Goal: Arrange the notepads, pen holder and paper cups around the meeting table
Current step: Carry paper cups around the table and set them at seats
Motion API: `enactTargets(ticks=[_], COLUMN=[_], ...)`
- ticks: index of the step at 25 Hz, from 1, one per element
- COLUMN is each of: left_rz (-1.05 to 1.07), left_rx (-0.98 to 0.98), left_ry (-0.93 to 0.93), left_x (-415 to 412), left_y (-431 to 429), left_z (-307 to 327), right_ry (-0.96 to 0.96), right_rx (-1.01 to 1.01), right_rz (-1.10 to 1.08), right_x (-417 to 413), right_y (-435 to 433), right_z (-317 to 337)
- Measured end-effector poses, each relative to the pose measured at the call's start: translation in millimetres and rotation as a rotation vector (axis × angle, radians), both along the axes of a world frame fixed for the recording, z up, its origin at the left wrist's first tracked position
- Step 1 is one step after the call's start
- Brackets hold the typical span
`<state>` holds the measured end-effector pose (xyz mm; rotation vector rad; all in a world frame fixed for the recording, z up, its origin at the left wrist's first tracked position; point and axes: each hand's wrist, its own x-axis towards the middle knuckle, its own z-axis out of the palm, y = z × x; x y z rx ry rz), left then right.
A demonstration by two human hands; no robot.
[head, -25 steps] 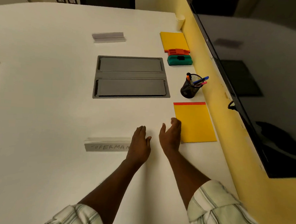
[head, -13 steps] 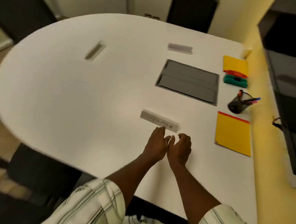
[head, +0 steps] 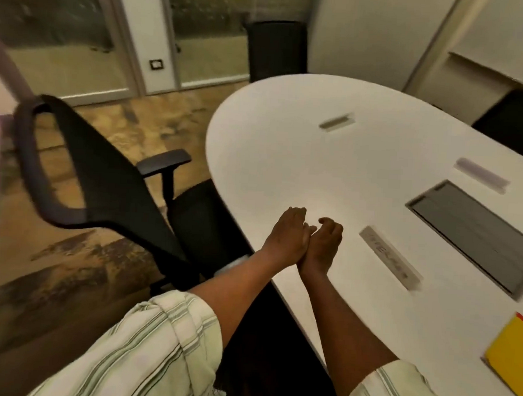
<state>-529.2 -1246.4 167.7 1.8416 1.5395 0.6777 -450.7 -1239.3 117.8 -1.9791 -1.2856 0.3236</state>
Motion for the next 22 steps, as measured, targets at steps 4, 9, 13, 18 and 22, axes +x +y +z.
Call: enactTargets(ticks=[4,9,13,18,22], left_rz=[0.067,0.018,0.017,0.087,0.093], left_rx=[0.081,0.182,0.190,0.163,0.127], left_ry=[0.049,0.215,0.317,0.340,0.287], left_x=[-65,-181,-289,-413,-474], left_y=[15,47,75,95,120], left_z=[29,67,114,138,137], right_ry=[-0.005,-0.056,-0.048,-0.160,-0.249], right_rx=[0.046,0.067,0.080,0.021,-0.036], right_rz=[0.076,0.144,0.157,0.214,0.217], right_x=[-68,-177,-274,-368,-415], right_y=[18,53,87,119,156], right_z=[31,57,89,122,131])
